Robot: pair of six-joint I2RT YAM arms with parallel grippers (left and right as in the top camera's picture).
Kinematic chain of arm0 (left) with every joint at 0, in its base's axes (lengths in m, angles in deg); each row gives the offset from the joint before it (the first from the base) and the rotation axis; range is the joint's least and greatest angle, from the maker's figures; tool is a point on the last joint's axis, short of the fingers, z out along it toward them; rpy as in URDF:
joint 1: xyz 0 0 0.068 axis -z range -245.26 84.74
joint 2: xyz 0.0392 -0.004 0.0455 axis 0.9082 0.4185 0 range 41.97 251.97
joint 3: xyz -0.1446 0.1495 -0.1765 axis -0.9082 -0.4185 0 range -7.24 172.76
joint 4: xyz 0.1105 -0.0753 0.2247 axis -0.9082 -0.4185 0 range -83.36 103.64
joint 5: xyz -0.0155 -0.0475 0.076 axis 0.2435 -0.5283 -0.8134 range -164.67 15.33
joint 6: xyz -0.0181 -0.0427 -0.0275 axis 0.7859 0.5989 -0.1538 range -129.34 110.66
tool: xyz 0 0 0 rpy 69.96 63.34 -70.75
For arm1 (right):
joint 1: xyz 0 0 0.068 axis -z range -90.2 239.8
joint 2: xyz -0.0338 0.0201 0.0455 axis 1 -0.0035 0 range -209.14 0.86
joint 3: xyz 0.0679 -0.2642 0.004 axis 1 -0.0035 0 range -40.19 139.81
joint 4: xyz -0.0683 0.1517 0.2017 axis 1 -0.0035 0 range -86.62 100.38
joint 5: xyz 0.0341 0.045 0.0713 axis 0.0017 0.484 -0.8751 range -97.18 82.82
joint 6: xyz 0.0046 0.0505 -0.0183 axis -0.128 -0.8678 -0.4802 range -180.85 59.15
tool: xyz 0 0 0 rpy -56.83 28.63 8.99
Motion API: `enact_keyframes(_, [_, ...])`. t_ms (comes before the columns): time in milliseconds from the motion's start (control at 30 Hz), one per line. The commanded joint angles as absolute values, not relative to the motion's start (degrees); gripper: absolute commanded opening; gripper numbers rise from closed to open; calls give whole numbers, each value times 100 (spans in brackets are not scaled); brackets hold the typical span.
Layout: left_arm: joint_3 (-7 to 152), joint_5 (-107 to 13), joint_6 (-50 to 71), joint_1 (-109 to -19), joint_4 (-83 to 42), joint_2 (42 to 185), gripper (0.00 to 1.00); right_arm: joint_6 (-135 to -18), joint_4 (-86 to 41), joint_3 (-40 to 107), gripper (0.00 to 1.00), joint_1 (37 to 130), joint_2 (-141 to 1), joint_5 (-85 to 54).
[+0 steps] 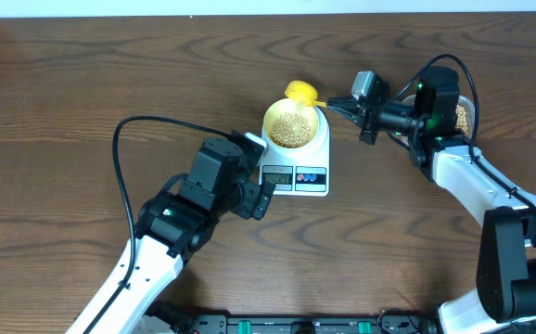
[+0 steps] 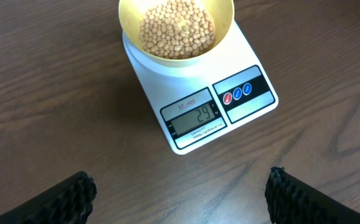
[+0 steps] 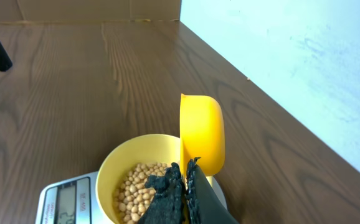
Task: Scoop item into bowl and weigh 50g on scale
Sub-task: 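Hold the scoop inverted over the bowl, shaking out soybeans, right gripper, then carry the empty scoop right to the soybean tub with the right gripper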
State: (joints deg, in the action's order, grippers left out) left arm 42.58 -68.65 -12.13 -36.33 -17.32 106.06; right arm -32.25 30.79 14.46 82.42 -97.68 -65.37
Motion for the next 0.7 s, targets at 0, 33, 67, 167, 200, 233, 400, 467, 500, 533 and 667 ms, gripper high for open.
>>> enact_keyframes(0, [4258,-6915,-1165,-3657,-1713,10639,89,-2947,3068,1442,1,8186,-9816,-6561])
enact_keyframes(33, [4258,-6915,-1165,-3657,-1713,10639,89,-2949,3066,1442,1,8186,-9816,-6583])
enact_keyframes(67, [4258,-6915,-1165,-3657,-1713,10639,89,-2949,3066,1442,1,8186,-9816,-6583])
enact_keyframes(167, [4258,-6917,-1165,-3657,-1713,10639,89,-2995,3077,1442,1,8188,-9816,-6577])
enact_keyframes(200, [4258,-6915,-1165,-3657,-1713,10639,89,-3087,3098,1442,1,8188,-9816,-6579])
enact_keyframes(233, [4258,-6915,-1165,-3657,-1713,10639,89,-3277,3144,1442,1,8188,-9816,-6577])
enact_keyframes(400, [4258,-6915,-1165,-3657,-1713,10639,89,-4993,3682,1442,1,8188,-9816,-6579])
enact_keyframes(467, [4258,-6915,-1165,-3657,-1713,10639,89,-5710,3907,1442,1,8188,-9816,-6577])
enact_keyframes(500, [4258,-6915,-1165,-3657,-1713,10639,89,-6057,4025,1442,1,8188,-9816,-6577])
enact_keyframes(533, [4258,-6917,-1165,-3657,-1713,10639,89,-6392,4124,1442,1,8188,-9816,-6564])
enact_keyframes(667, [4258,-6915,-1165,-3657,-1713,10639,89,-7684,4344,1442,1,8194,-9814,-6196])
